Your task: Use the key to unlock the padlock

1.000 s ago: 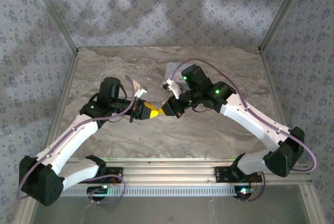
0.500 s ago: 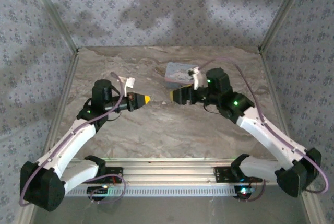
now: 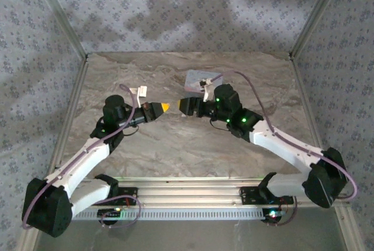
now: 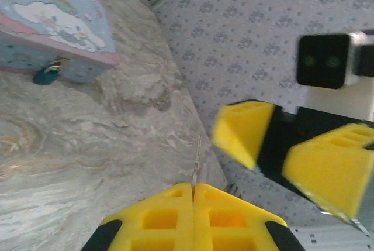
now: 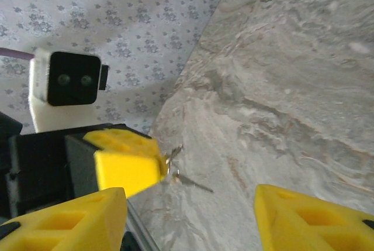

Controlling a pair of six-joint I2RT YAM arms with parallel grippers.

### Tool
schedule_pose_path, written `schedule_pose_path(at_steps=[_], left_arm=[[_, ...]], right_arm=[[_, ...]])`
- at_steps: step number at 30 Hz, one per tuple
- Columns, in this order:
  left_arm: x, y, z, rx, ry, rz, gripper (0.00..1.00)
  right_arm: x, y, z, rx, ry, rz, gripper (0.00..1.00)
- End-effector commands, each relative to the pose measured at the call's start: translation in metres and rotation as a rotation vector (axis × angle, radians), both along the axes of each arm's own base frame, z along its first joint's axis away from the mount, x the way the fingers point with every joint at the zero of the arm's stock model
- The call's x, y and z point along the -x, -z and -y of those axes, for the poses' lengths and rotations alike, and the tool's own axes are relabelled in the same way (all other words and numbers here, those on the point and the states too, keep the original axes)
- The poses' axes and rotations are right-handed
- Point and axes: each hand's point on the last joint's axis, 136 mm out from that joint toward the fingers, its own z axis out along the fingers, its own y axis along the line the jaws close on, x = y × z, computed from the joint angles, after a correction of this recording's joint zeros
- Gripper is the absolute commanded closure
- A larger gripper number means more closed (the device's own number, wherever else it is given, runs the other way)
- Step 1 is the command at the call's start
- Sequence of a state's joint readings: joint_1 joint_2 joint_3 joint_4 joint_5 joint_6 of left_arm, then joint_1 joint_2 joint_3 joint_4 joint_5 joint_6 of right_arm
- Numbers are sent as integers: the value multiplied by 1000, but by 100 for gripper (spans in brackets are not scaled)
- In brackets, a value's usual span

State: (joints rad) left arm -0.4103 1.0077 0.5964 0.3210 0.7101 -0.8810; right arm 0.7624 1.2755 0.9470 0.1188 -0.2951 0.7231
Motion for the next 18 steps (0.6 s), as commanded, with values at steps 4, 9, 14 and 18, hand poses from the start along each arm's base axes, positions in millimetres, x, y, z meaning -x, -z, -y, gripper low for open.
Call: schedule_pose_path(at_steps=[4,9,14,18], left_arm=[[22,-56,15,58,119,192,100],[25,-59,17,59,135,202,100],[27,-56,18,52,149,196,100],[27,-54,18,35,156,189,100]], right_arm=[[-1,-44,-23,-157,-53,60,45],[-3,-46,-24,-170,-50,68,60],[-2,-44,-24,-181,-53,68,83],[0,-42,-25,-175,-70,79,100]])
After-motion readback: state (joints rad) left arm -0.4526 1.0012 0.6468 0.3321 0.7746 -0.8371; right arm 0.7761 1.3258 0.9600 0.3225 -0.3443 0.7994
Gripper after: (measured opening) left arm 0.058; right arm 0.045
